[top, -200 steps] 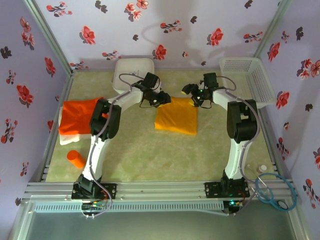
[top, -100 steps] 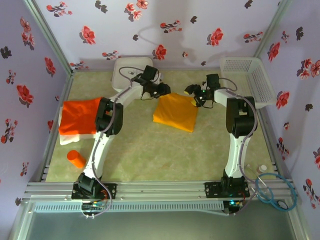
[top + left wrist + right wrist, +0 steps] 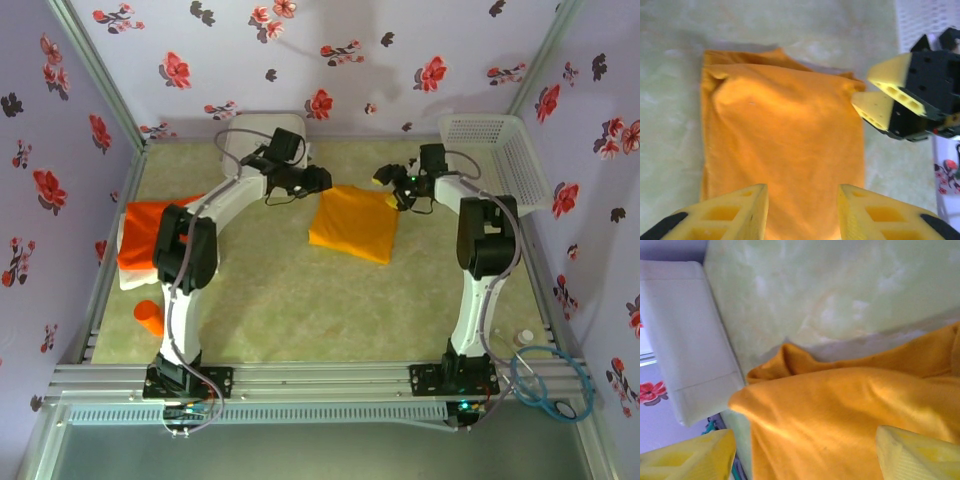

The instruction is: Fold and stack the t-shirts

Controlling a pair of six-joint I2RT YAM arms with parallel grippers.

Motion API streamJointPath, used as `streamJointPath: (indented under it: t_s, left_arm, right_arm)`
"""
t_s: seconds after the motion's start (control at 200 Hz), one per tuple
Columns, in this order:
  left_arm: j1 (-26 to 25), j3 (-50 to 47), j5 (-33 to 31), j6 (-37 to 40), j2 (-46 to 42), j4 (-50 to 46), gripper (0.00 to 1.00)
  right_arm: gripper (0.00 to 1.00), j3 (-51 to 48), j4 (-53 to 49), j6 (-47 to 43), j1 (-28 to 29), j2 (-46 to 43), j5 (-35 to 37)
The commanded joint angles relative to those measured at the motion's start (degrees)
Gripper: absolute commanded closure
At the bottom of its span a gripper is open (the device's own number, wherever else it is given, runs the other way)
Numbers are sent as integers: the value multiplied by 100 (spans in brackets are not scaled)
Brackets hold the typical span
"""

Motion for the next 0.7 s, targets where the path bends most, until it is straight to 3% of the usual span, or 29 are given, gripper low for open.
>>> streamJointPath:
  t_s: [0.0,0.42,0.595,0.695]
  left_arm:
    - [-170,-590,-55,-156,-227,467,60]
    - [-460,-1748,-37,-375,-118,1234,60]
    - [-533,-2018,-56,-518,-102,1313,61]
    - [-560,-2081,-183,-526,-235,1304,61]
  right_arm:
    - [26,-208,-298,-86,-3,-805,106]
    - [25,-2610,561,511,57,-2624,140]
    - [24,-3155,1375,1342,513,-2835,68]
    - [24,-3289,1422,1710,879,-2964,471]
